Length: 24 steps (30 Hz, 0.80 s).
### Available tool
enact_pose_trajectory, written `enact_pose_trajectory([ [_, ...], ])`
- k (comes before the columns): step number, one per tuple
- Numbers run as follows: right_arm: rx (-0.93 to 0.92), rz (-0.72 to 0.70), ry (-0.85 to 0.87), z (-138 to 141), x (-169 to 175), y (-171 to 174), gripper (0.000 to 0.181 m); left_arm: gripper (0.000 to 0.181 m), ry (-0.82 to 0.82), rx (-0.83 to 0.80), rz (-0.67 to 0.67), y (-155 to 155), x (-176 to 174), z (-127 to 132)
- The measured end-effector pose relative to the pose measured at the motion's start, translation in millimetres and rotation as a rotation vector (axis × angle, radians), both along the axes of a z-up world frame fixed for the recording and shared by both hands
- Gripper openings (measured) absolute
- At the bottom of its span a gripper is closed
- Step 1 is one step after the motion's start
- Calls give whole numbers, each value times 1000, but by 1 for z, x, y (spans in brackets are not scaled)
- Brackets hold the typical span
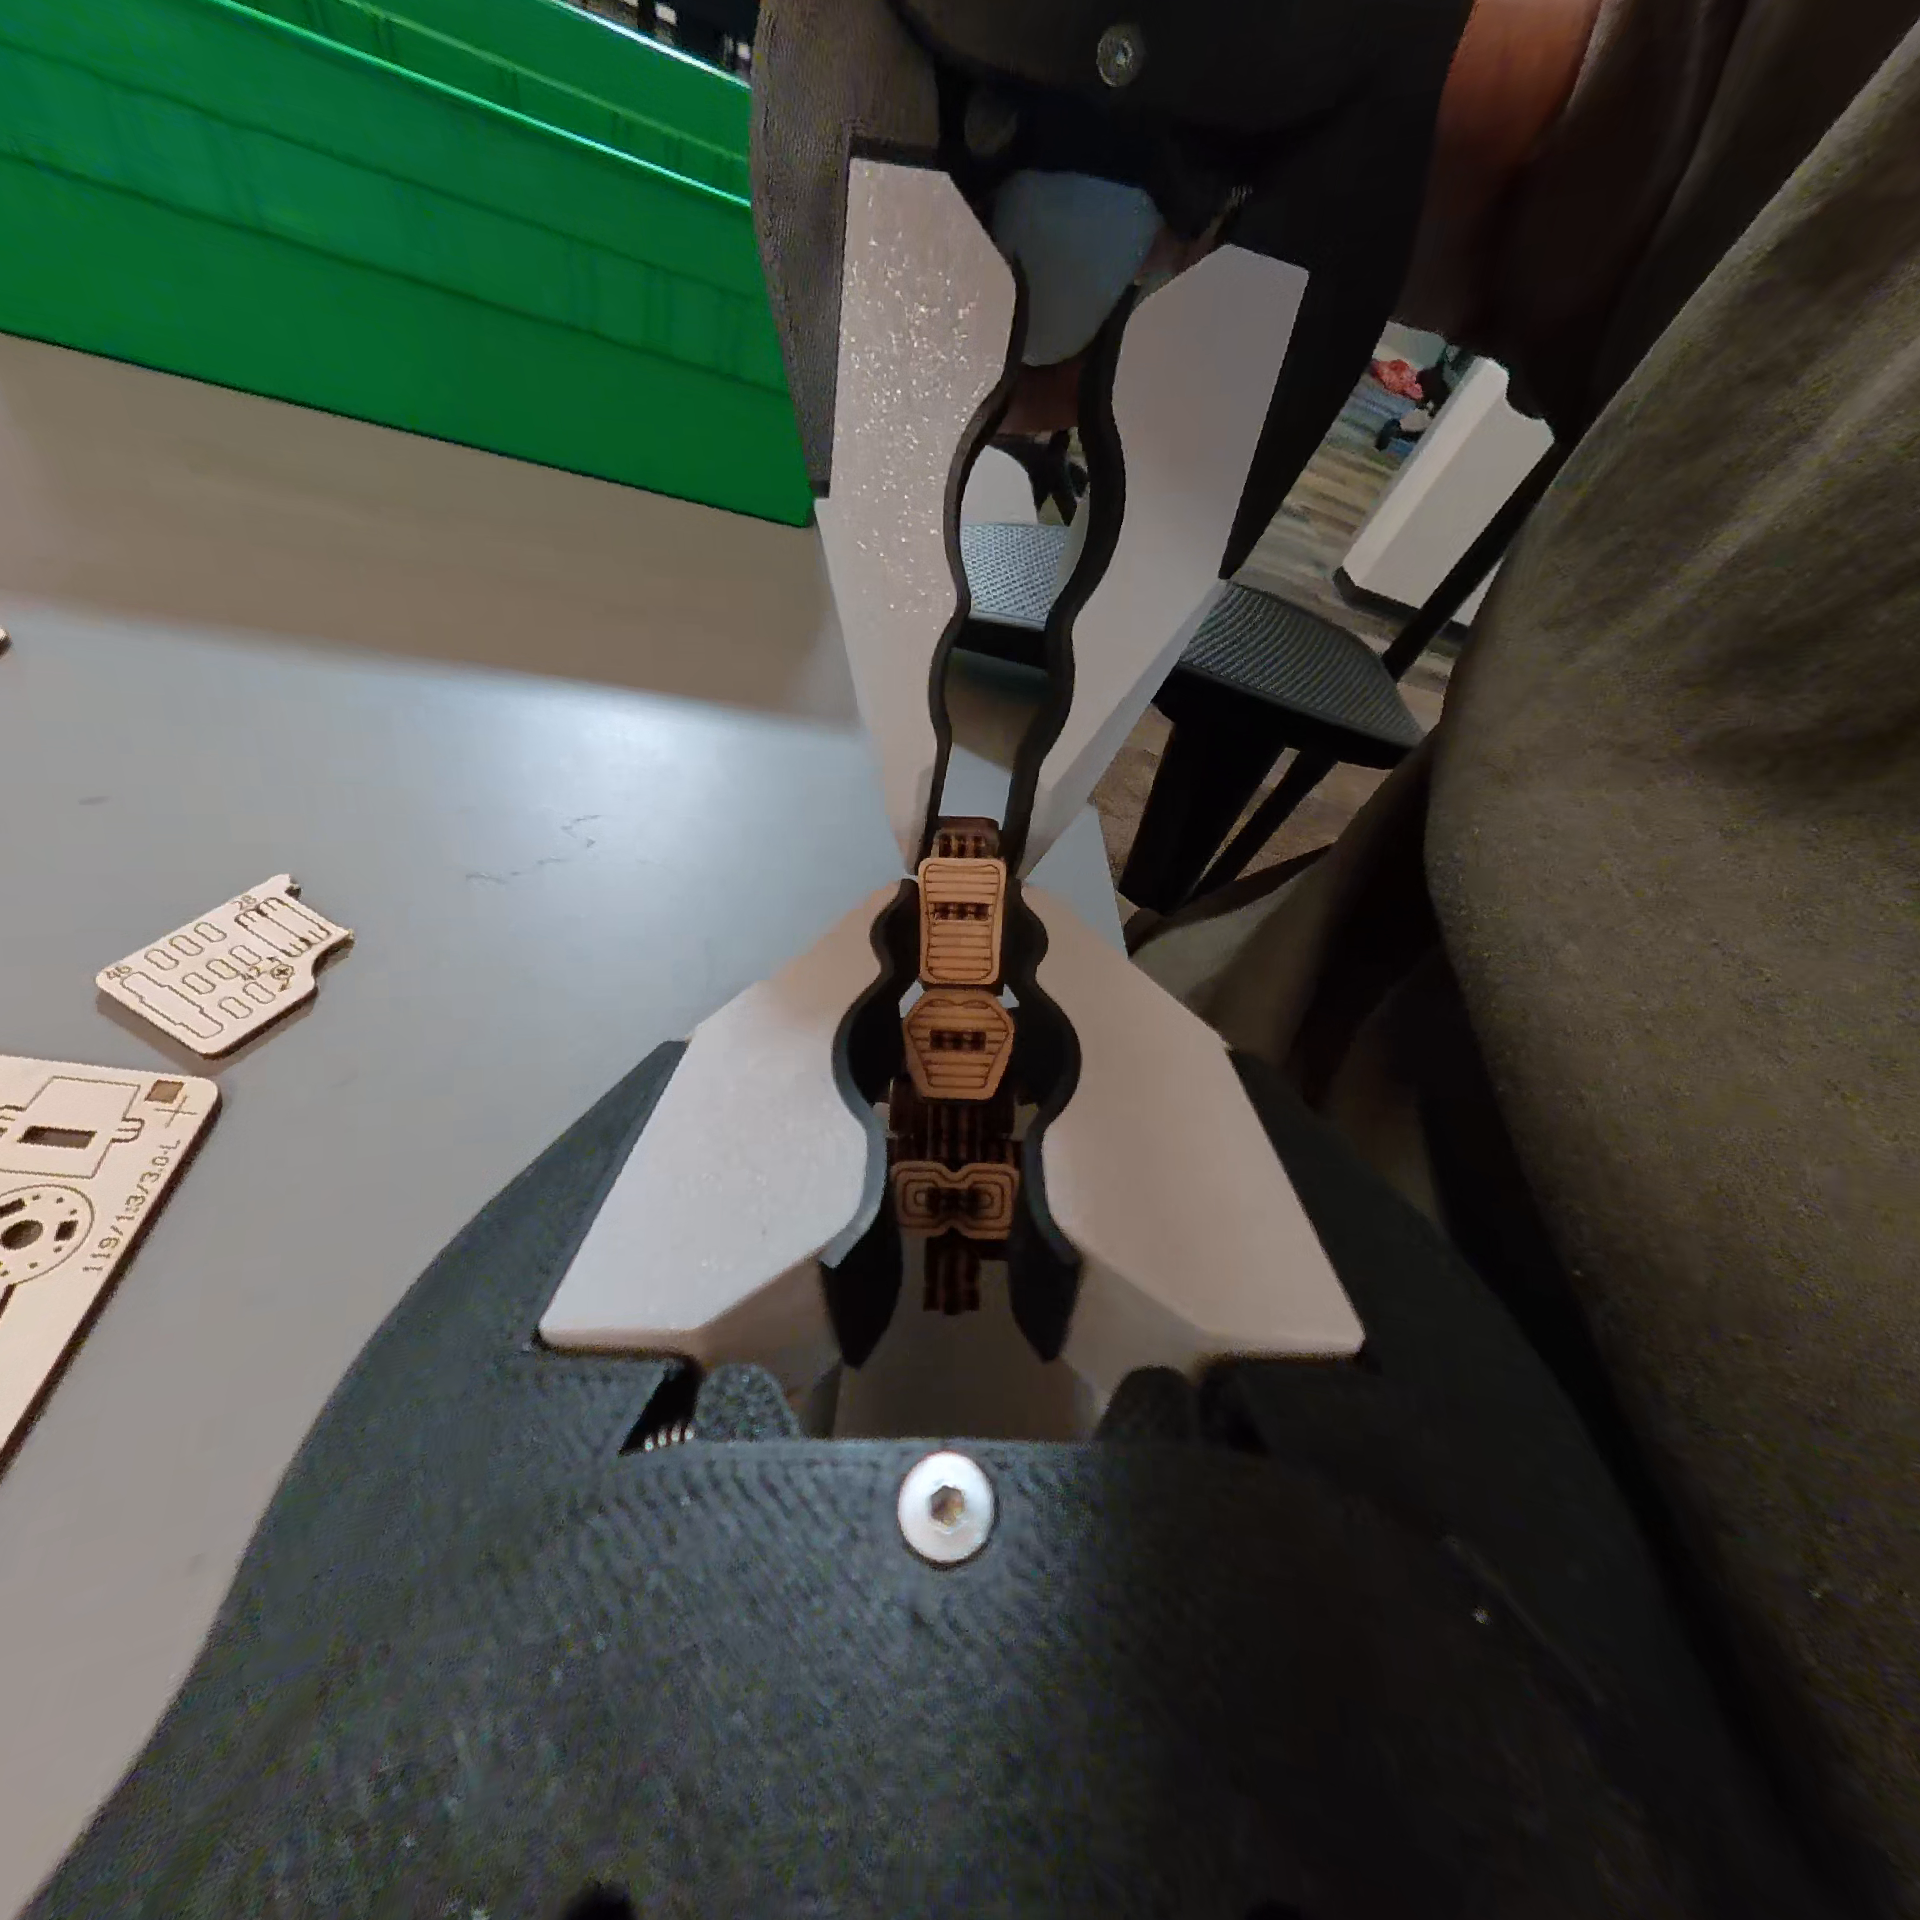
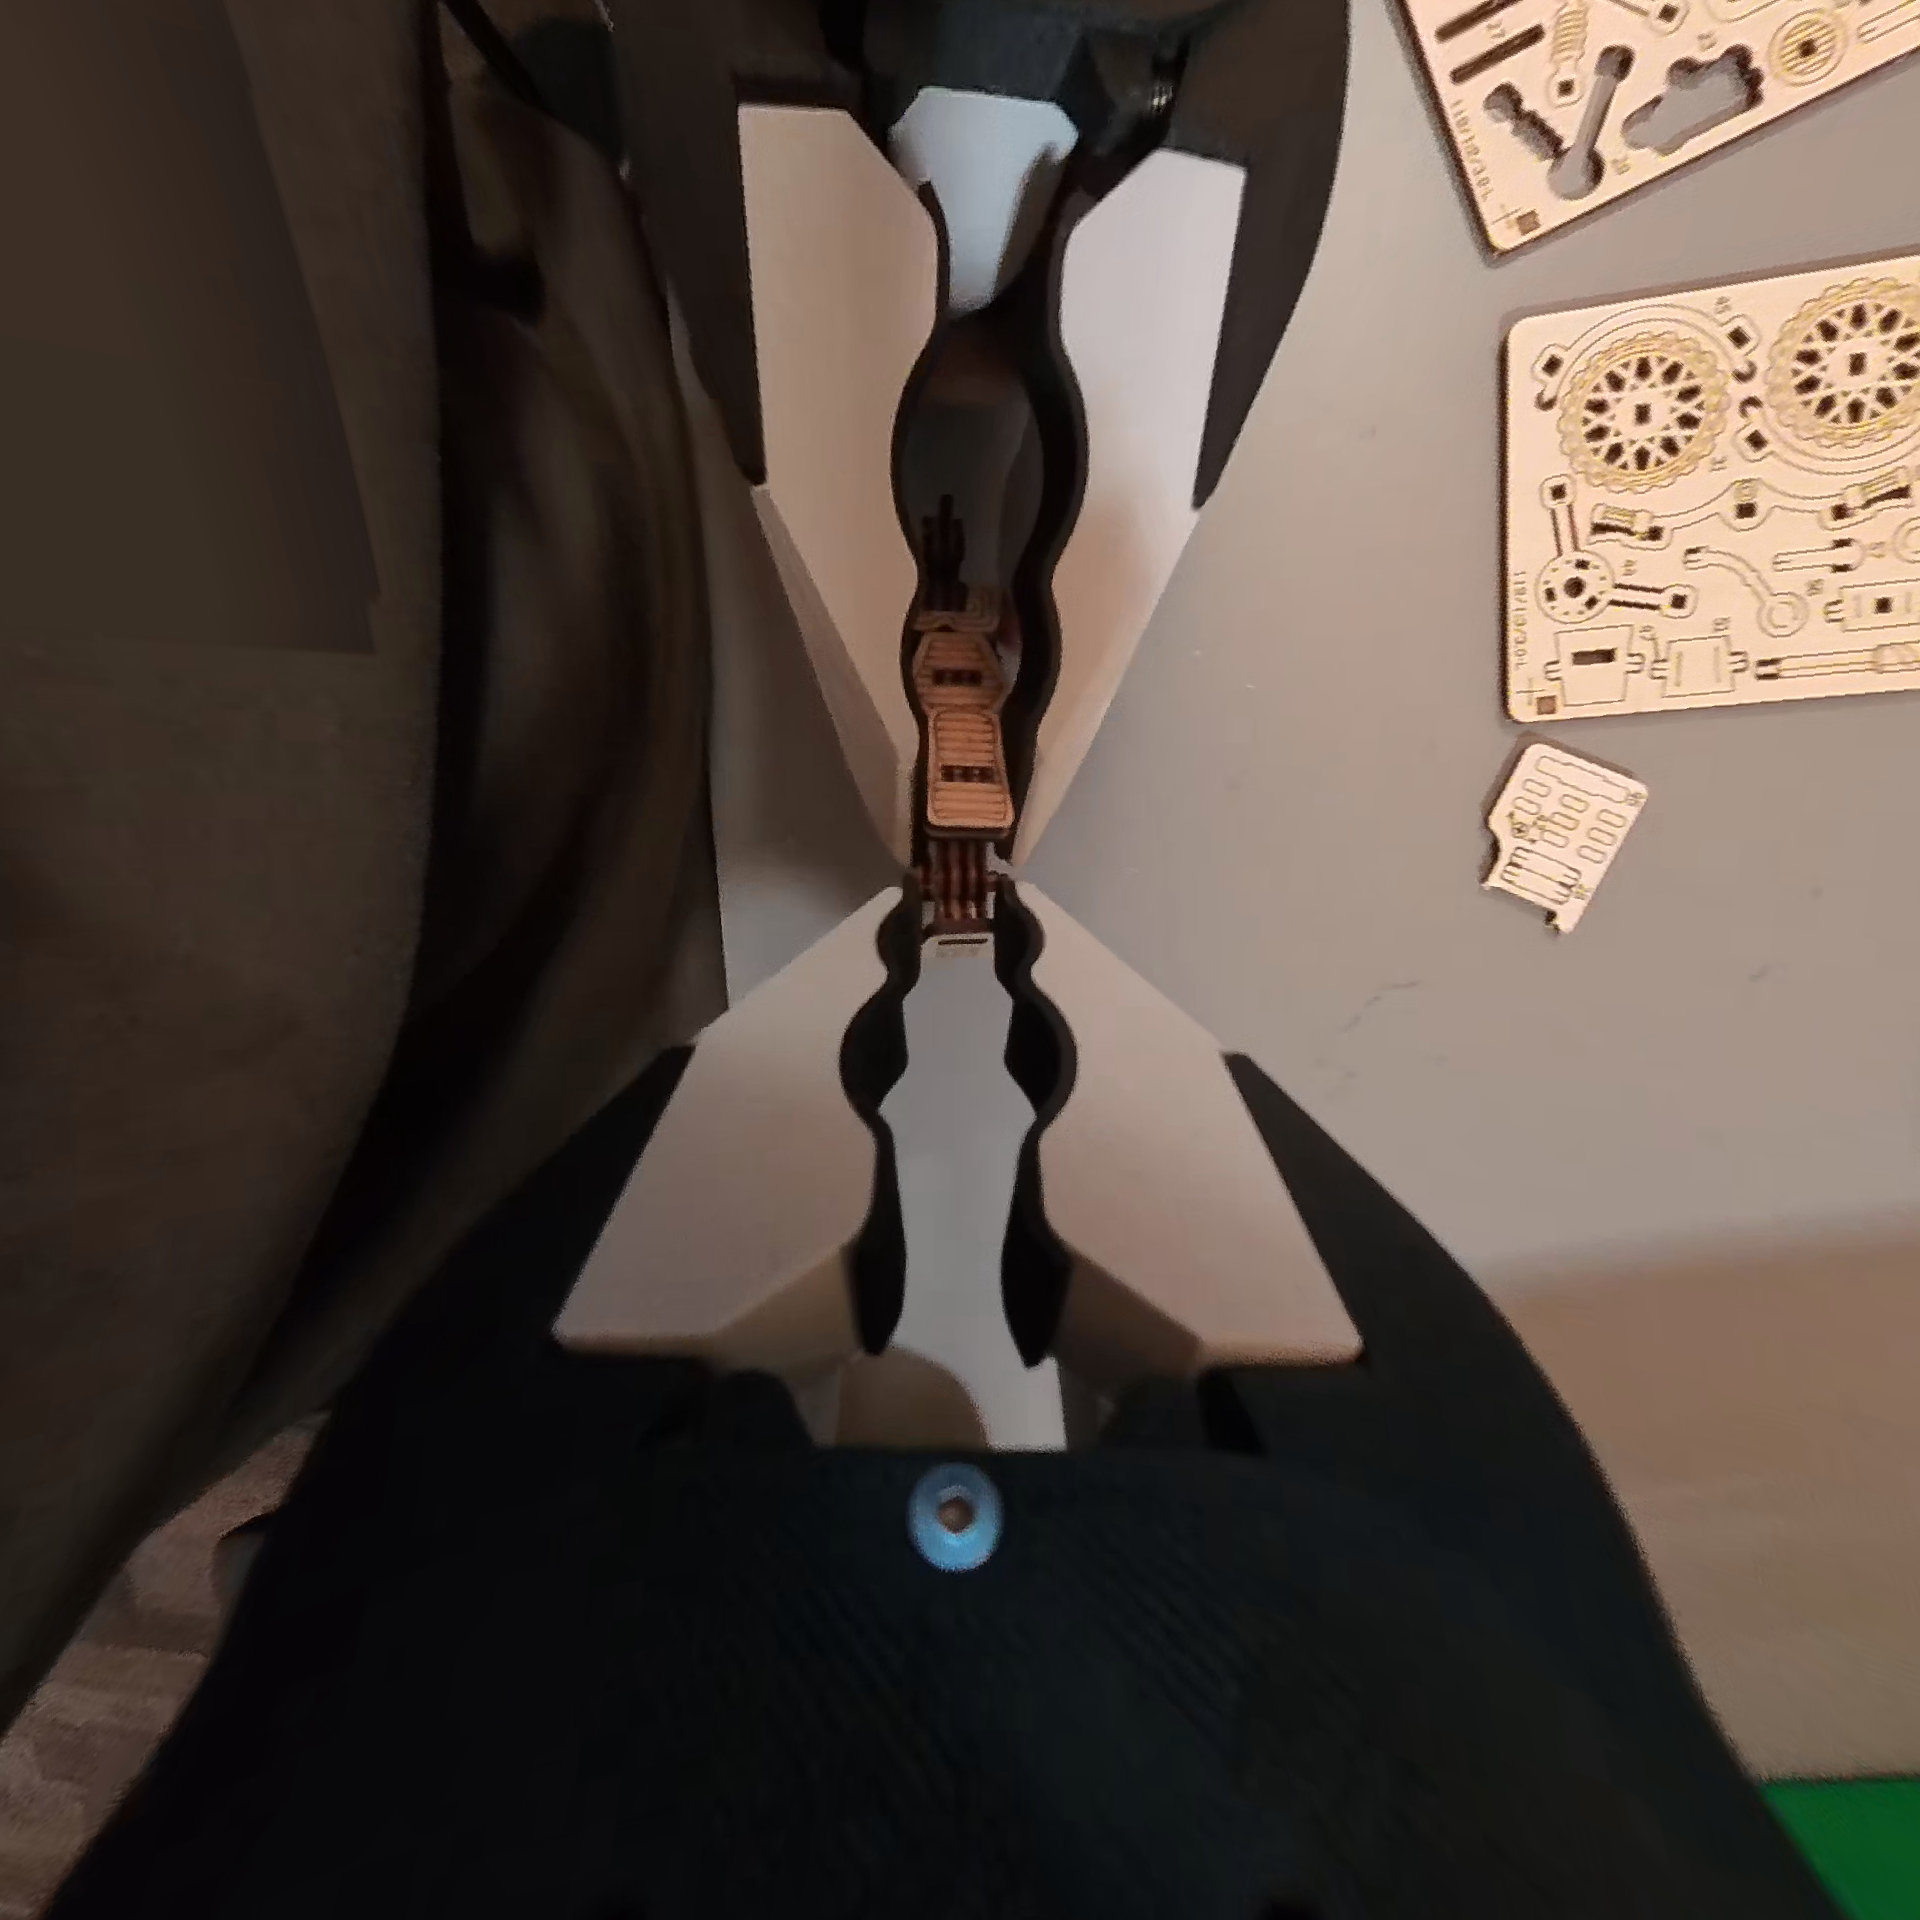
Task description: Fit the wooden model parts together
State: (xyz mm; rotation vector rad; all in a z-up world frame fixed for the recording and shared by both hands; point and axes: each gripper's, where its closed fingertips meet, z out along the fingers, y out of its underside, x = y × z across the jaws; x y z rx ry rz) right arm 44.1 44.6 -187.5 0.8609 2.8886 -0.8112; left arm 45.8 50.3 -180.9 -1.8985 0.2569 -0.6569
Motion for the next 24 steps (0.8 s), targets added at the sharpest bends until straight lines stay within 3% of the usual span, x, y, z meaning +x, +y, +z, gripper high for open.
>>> enact_pose_trajectory([
  [7, -29, -61, -9, 3, -2, 1, 12, 11, -75, 21, -1, 1, -2, 6],
  [24, -1, -60, 45, 5, -3, -1, 10, 12, 17, 58, -2, 0, 1, 6],
])
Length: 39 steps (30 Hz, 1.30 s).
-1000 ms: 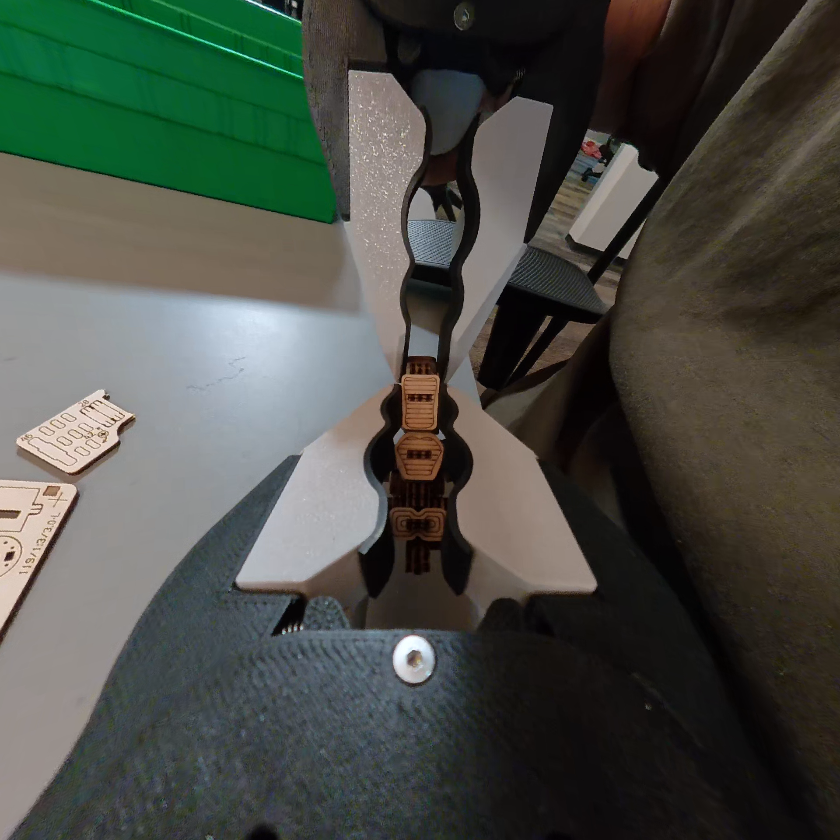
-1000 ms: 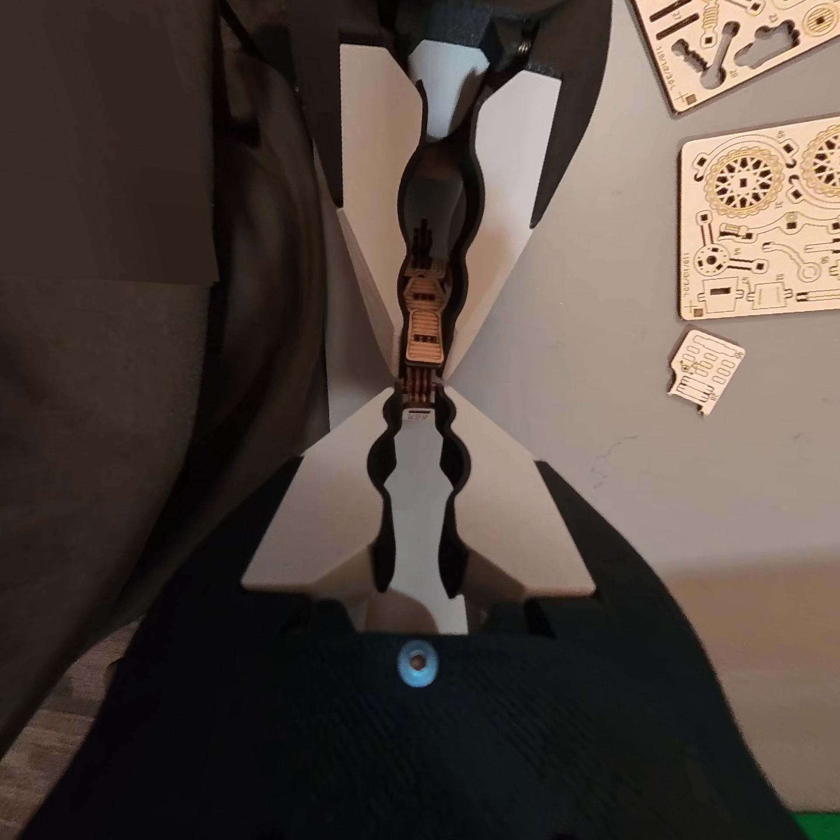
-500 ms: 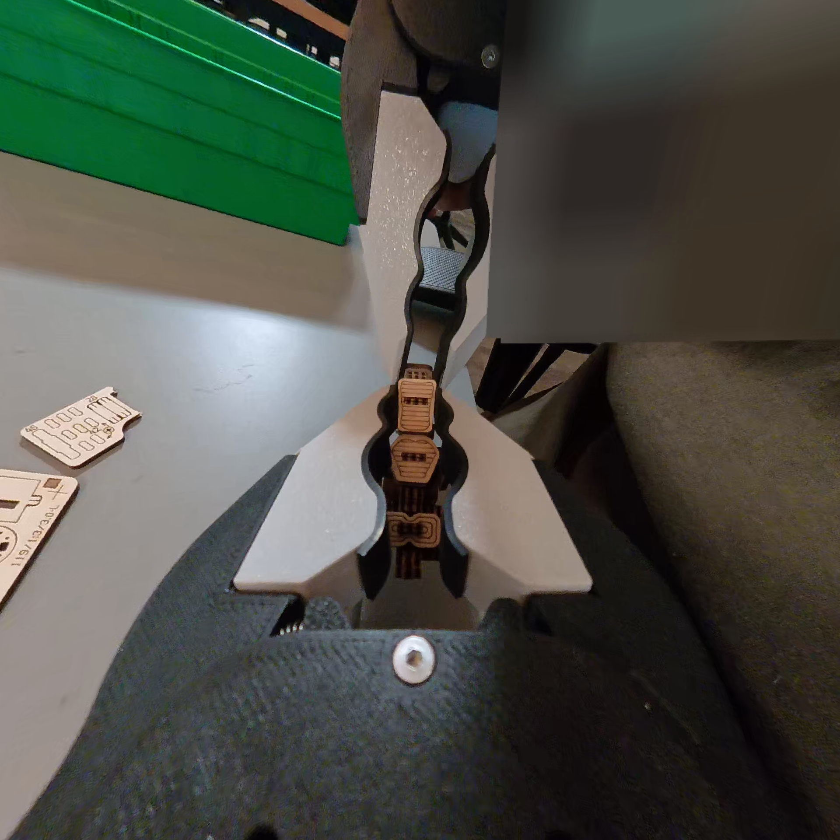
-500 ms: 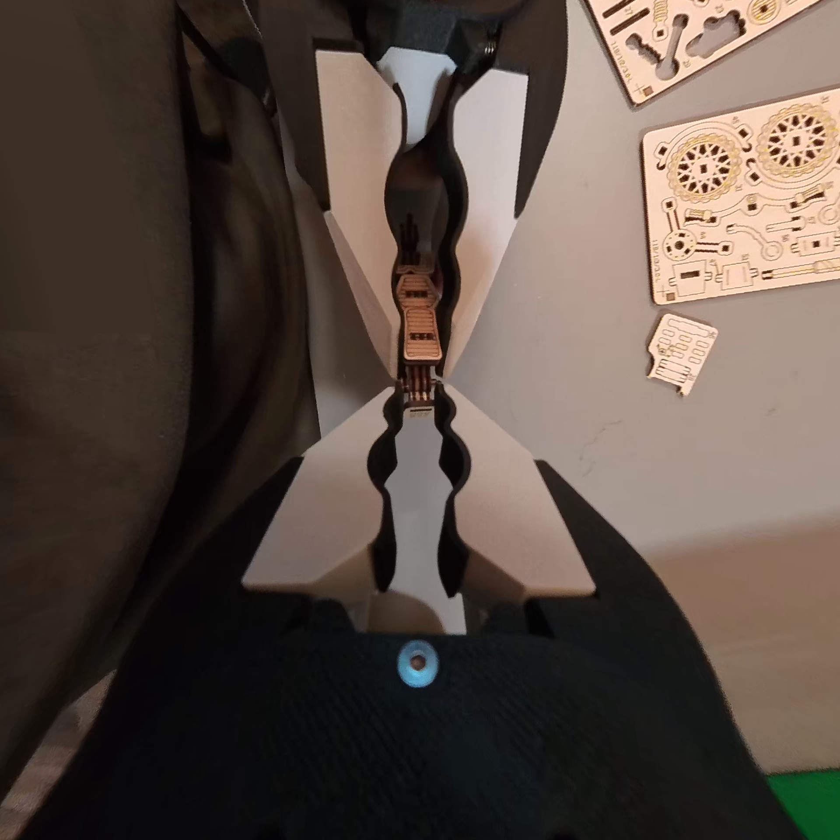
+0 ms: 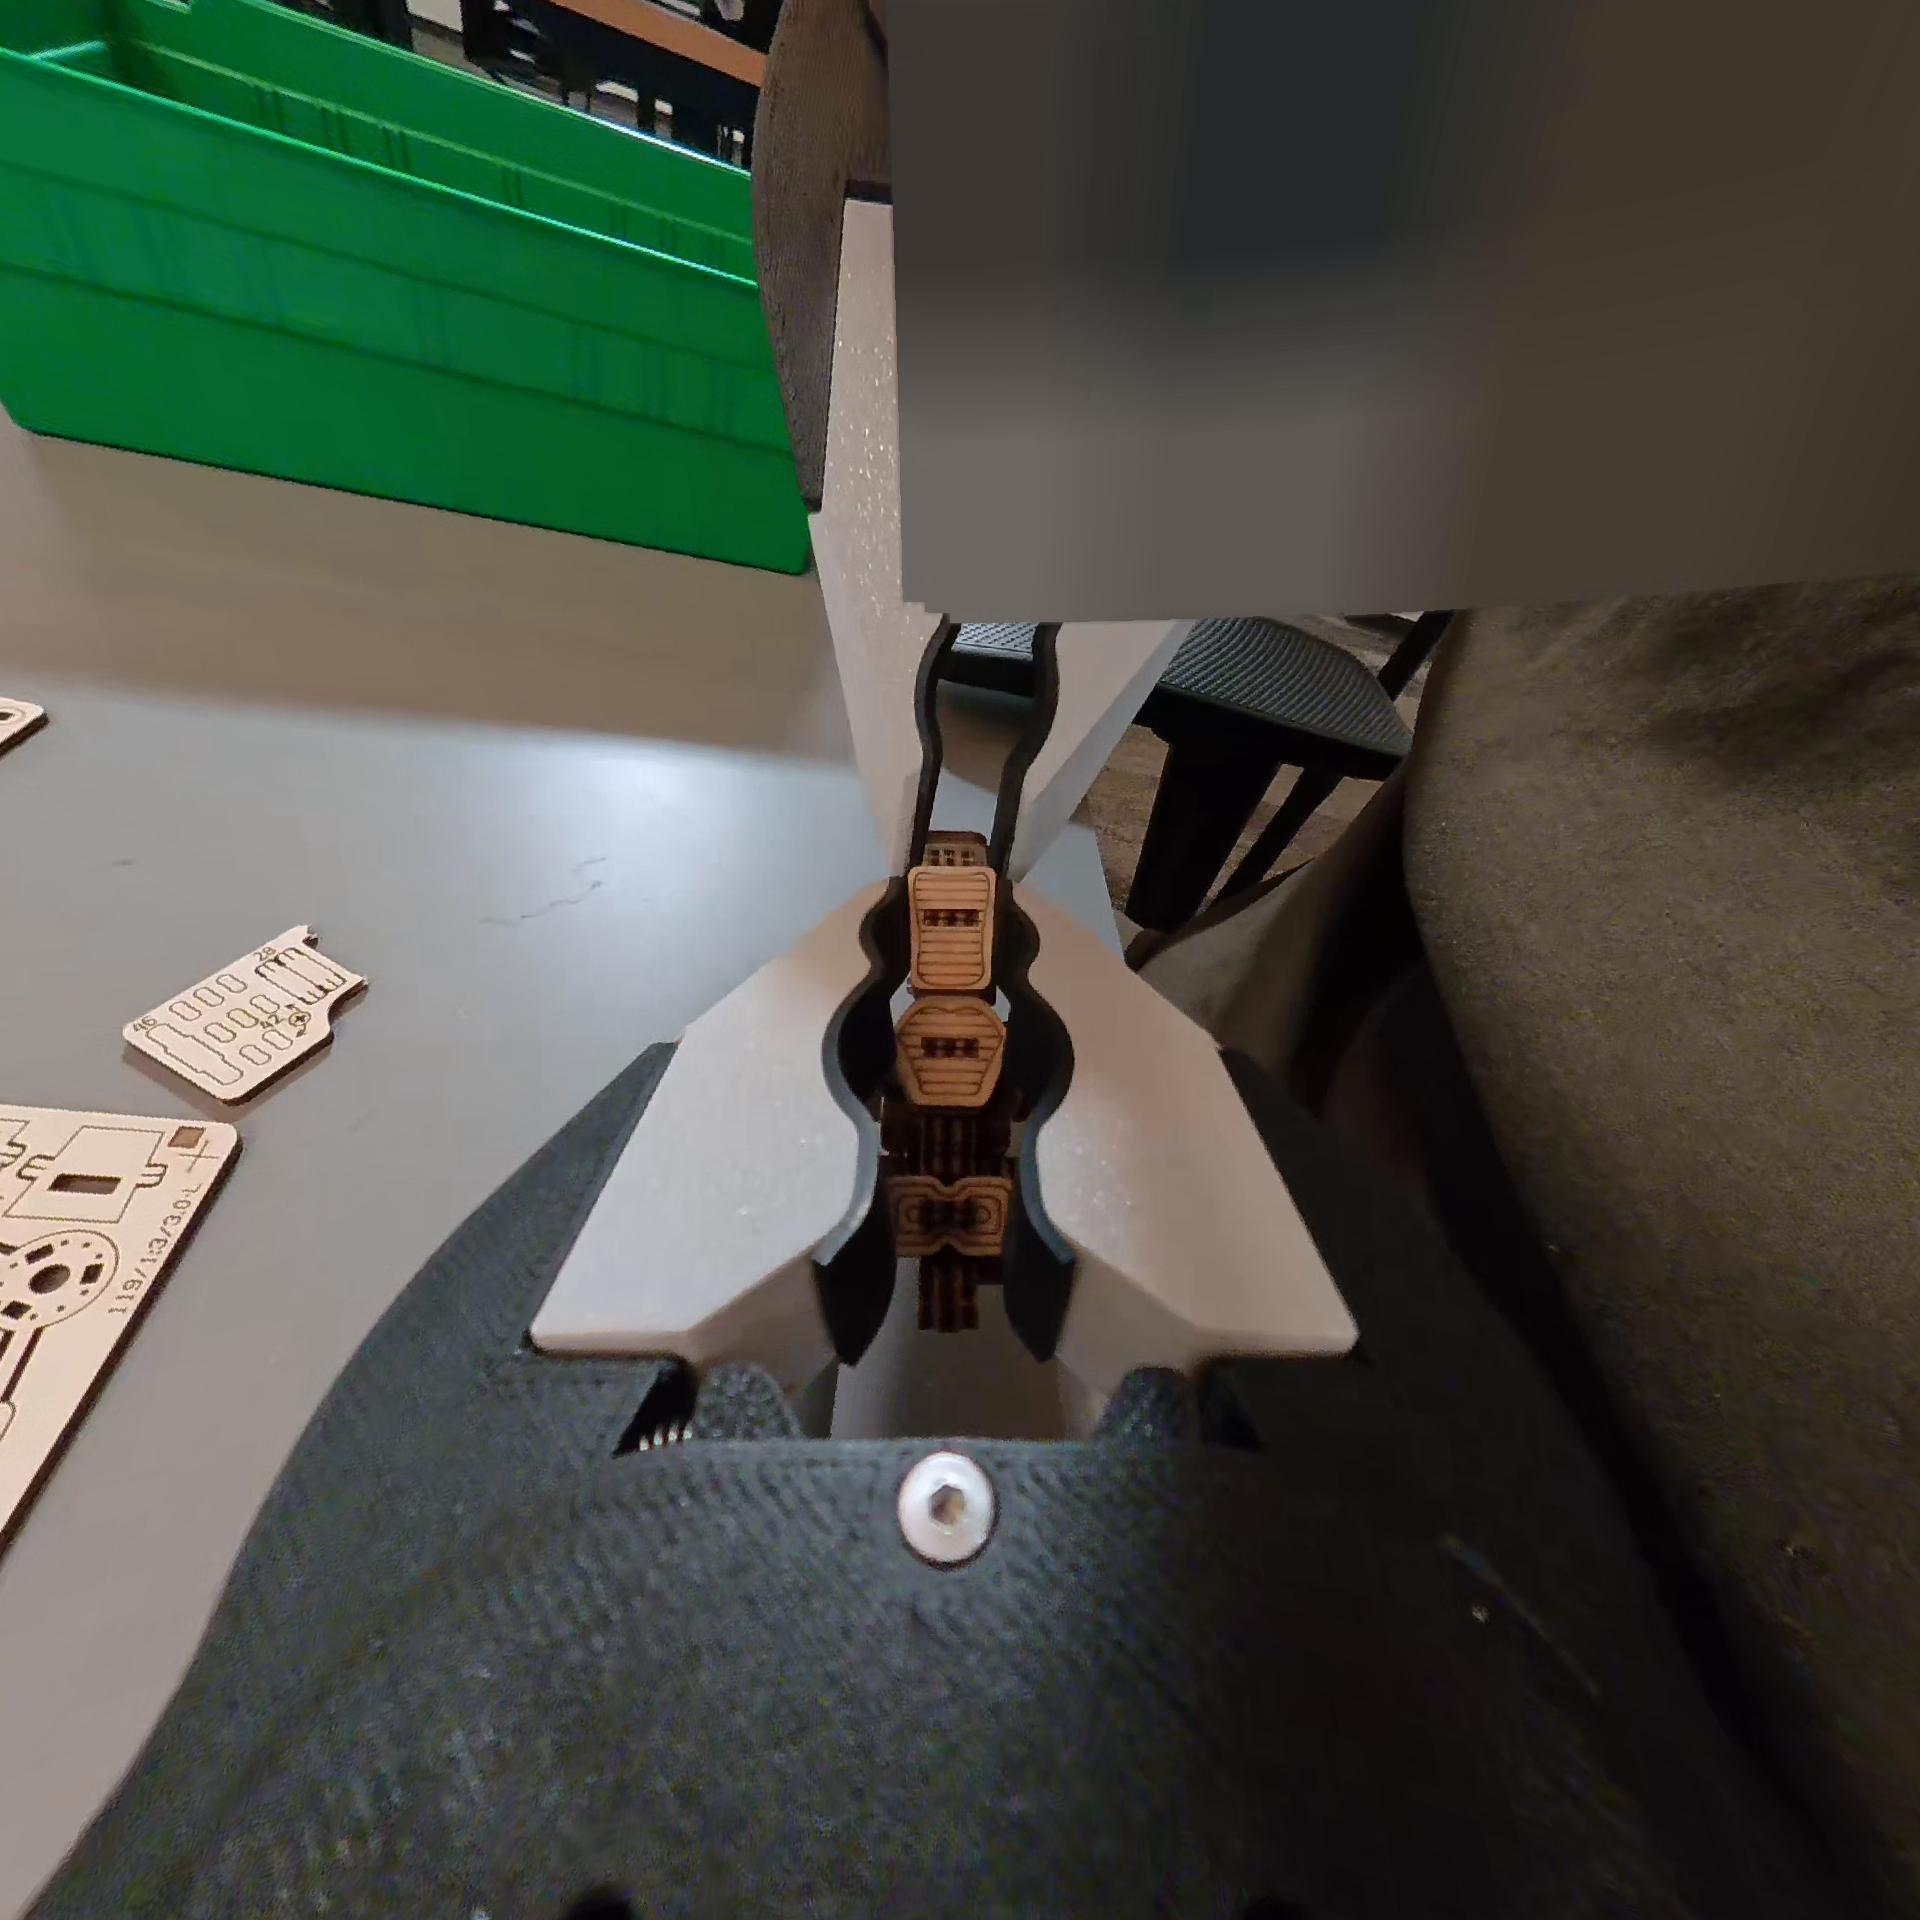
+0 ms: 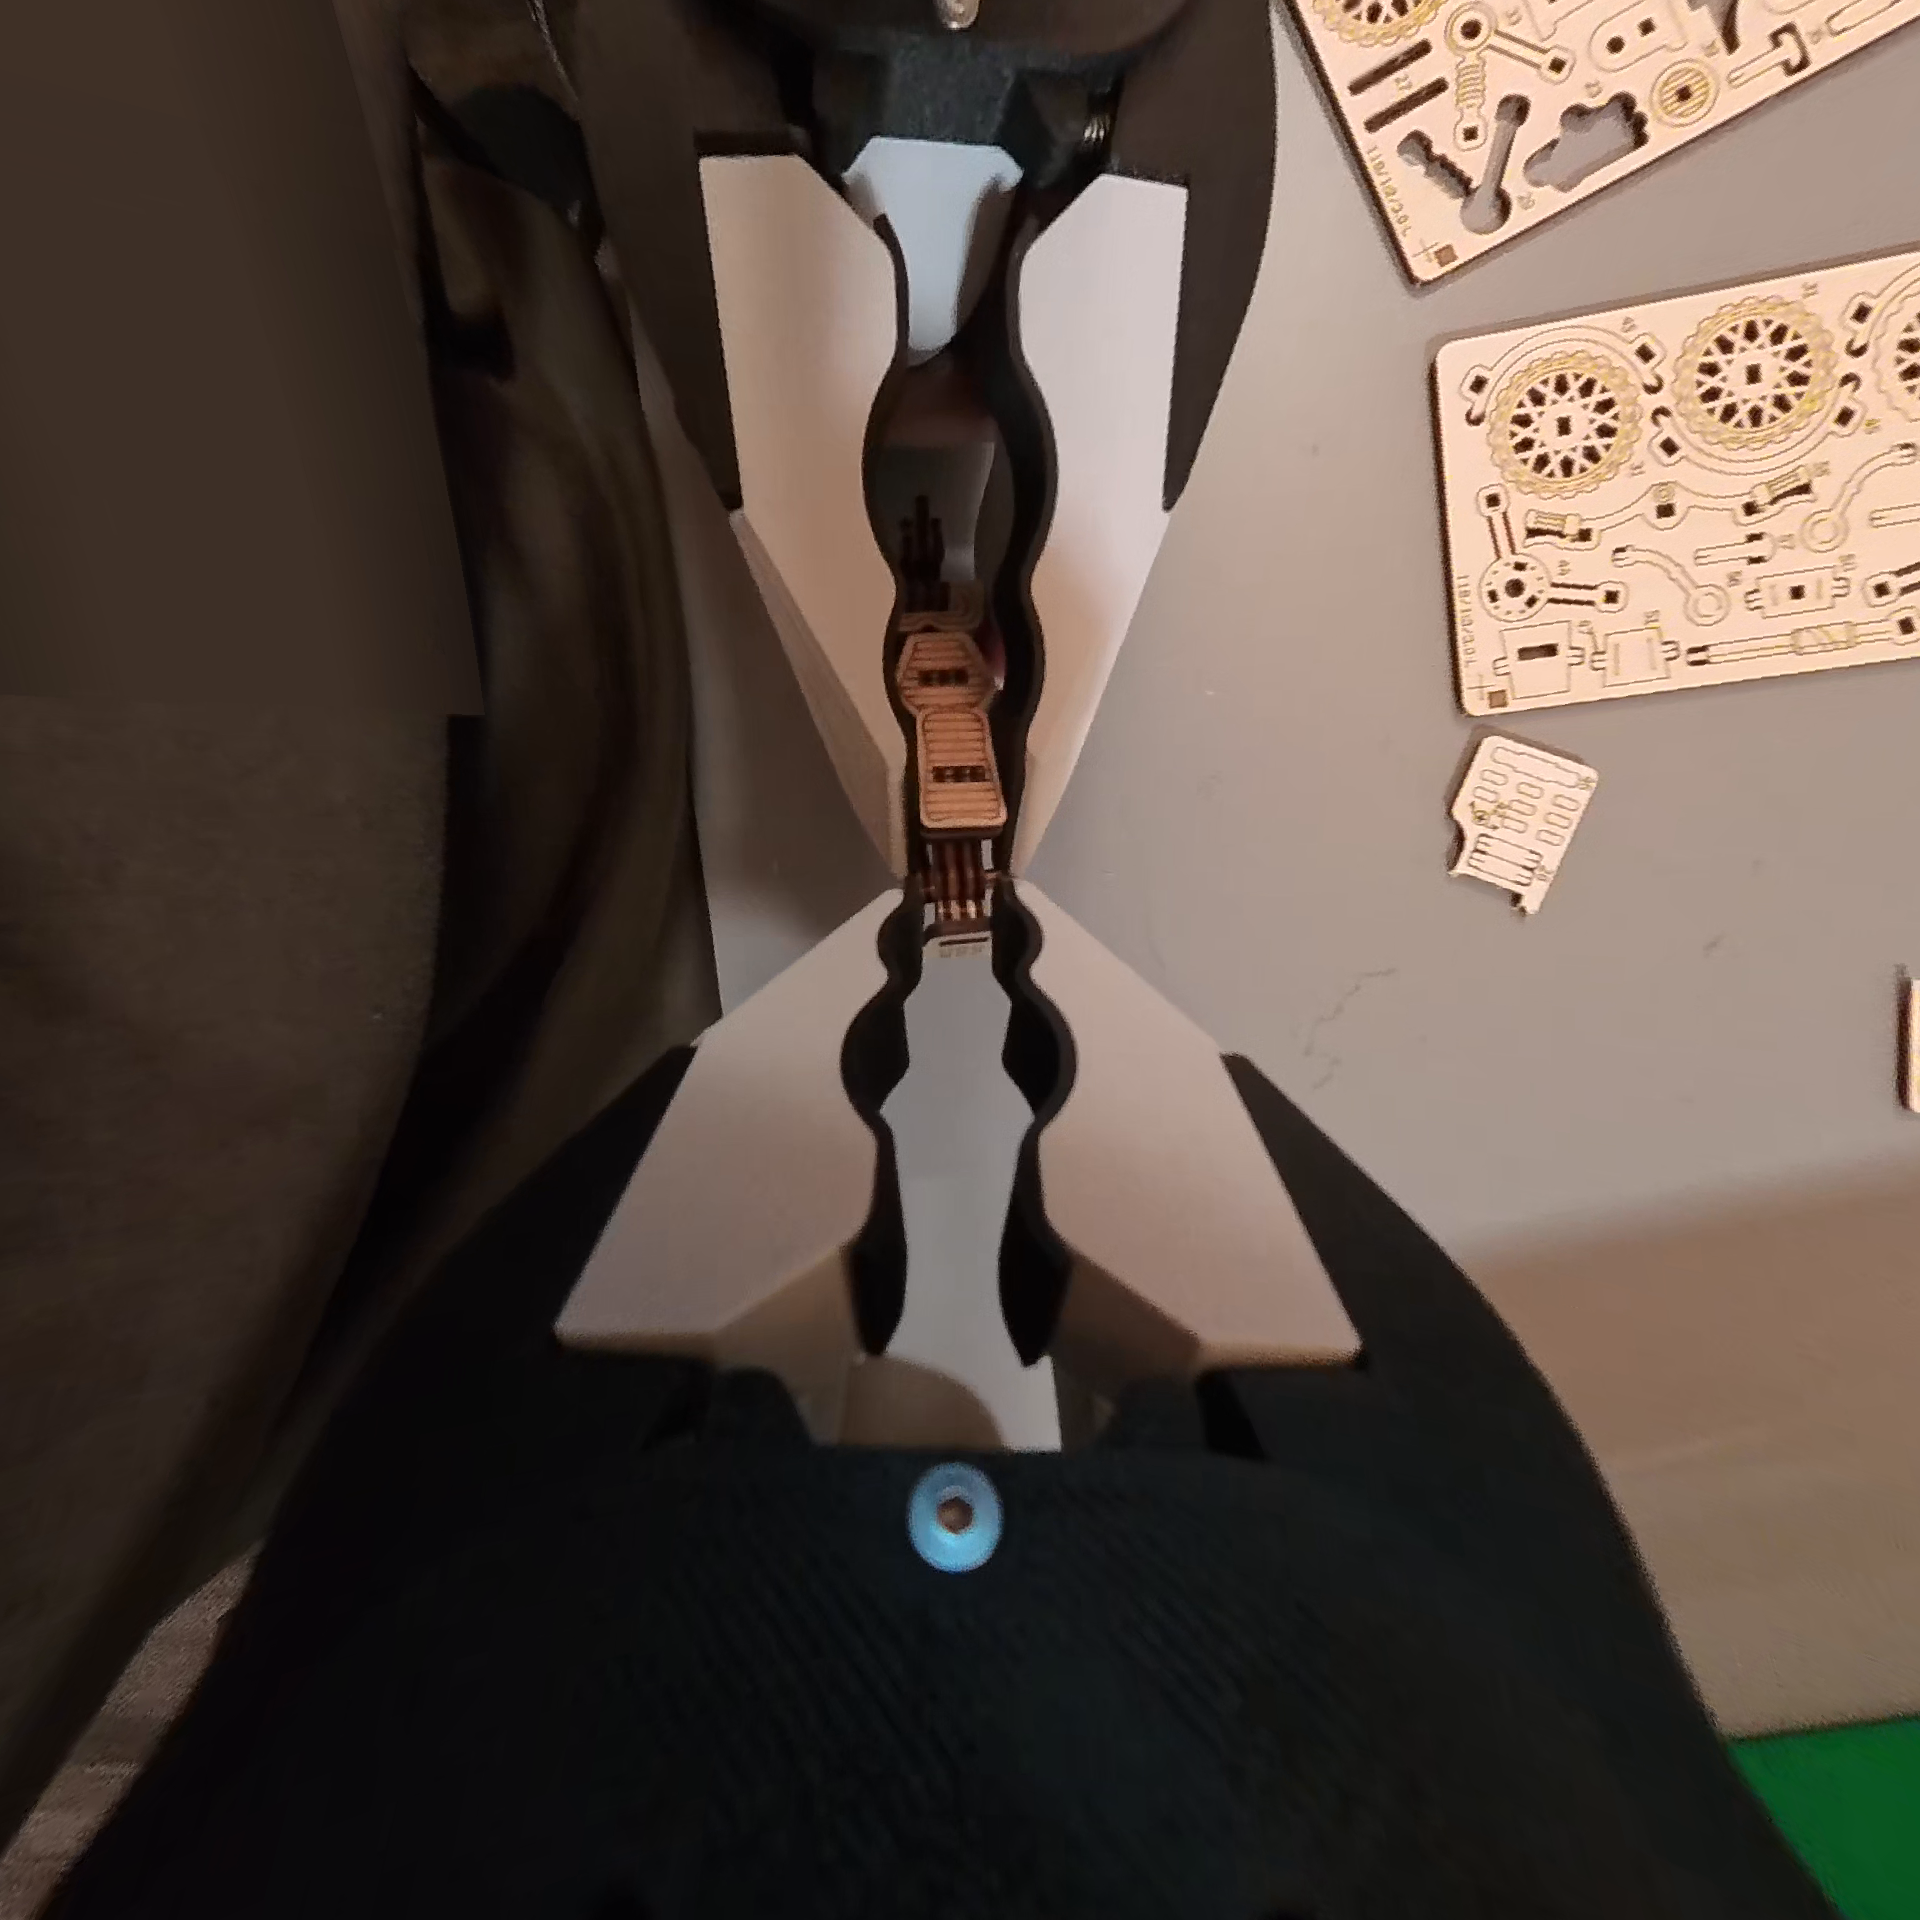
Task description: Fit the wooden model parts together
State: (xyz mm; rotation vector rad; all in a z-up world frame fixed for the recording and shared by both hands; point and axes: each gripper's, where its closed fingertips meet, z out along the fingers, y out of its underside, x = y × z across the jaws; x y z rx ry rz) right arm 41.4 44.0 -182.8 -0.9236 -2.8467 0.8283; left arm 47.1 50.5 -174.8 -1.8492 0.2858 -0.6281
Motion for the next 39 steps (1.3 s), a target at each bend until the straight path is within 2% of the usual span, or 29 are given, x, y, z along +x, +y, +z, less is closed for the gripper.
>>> enact_pose_trajectory([
  [9, -109, -12, -20, 1, 0, -2, 12, 12, -23, -2, -10, -1, 0, 1],
  [11, -154, -16, -70, 2, 2, -3, 12, 13, -62, -16, -32, -2, 3, 1],
  [18, -195, -14, -124, 5, 6, -3, 13, 13, -22, 3, -33, -2, 6, 3],
  [27, -162, 55, -161, 4, 13, -3, 13, 14, -42, -12, -62, -3, 12, 3],
  [34, -132, 37, -83, 1, 7, -3, 12, 13, -33, -20, -47, -3, 6, 0],
  [39, -184, 1, -145, 0, 13, -4, 12, 13, -76, -45, -71, -4, 11, -2],
])
